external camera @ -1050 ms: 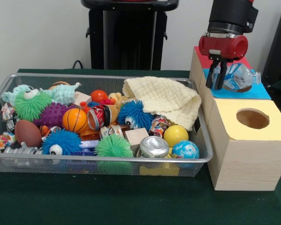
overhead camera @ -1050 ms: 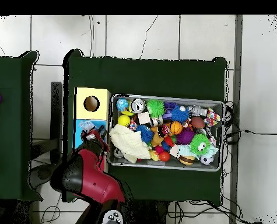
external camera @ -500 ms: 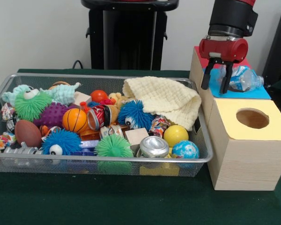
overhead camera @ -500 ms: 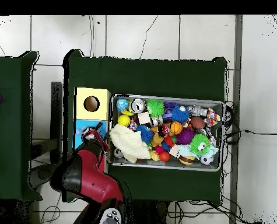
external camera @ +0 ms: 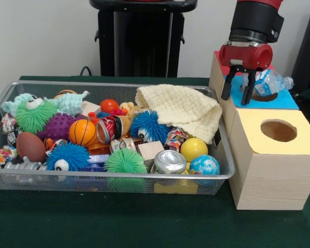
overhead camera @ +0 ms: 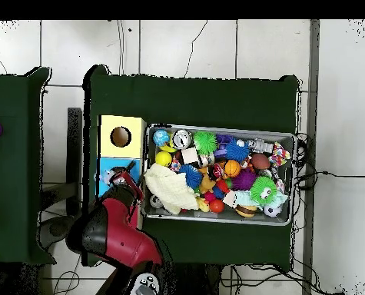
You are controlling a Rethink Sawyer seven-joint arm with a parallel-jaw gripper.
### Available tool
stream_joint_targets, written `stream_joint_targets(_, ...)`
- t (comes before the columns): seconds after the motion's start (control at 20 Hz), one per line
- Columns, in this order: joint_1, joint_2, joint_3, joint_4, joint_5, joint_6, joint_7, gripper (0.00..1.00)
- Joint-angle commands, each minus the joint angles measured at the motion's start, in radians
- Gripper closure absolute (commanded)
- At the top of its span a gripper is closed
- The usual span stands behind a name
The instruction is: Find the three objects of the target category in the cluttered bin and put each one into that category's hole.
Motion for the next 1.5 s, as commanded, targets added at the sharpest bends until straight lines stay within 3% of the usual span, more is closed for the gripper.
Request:
stream_joint_targets(0.05, -0.026, 0.079, 0.126, 0.039, -0.013, 0.002, 0.323, 0.0)
stream_joint_targets(0.55, -0.075, -0.052, 0.126, 0.098, -0.035, 0.105, 0.272, 0.0)
stream_joint_targets(0.85, -0.035, -0.145, 0.066, 0.11, 0.039, 0.232, 0.195, 0.0)
stream_joint_targets(1.1, 0.005, -0.178, 0.018, 0.098, 0.07, 0.305, 0.177, 0.0)
stream_joint_targets(1.5, -0.023, -0.2, 0.033, 0.112, 0.029, 0.31, 0.194, 0.0)
